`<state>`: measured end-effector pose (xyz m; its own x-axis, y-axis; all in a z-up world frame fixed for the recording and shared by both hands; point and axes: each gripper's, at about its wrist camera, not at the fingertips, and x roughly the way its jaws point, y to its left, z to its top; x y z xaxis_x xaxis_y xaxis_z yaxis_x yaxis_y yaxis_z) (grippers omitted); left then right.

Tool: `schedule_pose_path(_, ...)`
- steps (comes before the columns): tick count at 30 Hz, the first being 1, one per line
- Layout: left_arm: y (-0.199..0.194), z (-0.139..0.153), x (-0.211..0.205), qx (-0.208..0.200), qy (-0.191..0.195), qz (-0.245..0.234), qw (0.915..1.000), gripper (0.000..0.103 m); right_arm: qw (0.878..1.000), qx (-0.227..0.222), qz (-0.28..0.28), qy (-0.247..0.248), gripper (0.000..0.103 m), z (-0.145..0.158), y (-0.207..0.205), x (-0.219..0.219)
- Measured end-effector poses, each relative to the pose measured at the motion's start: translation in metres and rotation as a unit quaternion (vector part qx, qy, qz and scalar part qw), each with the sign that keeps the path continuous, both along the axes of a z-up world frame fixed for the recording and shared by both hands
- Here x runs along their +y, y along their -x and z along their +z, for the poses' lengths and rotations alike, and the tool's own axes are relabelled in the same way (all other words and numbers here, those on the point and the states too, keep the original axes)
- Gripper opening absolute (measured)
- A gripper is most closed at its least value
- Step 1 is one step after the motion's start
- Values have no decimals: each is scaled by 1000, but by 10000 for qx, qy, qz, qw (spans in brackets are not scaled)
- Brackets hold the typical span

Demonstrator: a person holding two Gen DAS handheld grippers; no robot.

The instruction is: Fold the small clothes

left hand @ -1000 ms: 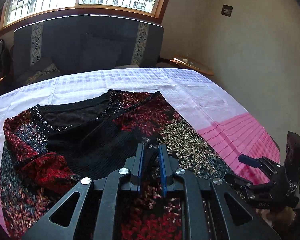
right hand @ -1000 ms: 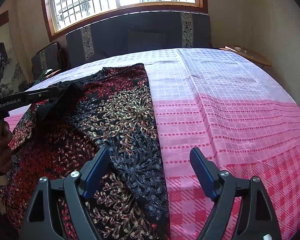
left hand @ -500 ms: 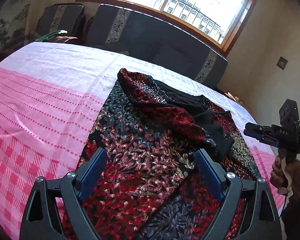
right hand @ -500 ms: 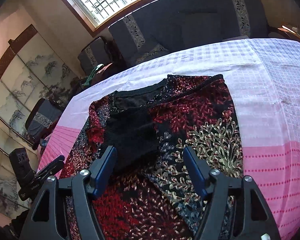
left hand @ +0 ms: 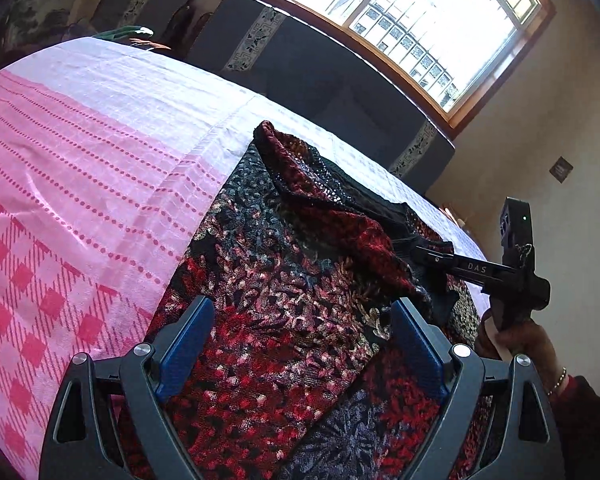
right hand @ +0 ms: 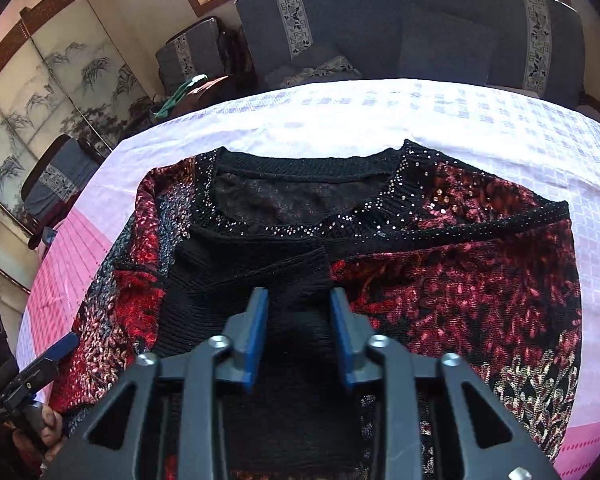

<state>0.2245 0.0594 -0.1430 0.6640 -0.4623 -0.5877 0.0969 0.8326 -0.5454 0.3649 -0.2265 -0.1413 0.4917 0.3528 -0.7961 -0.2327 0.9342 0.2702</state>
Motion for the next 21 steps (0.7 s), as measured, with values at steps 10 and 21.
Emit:
schedule_pose_path(10, -7, 2, 9, 313, 176, -13, 9994, 90, 9890, -934, -1146, -27, 5, 41, 16, -62)
schedule_pose_path(21, 1, 4, 0, 125, -462, 97, 9988, 90, 9847, -521, -1647, -228, 5, 4, 20, -96)
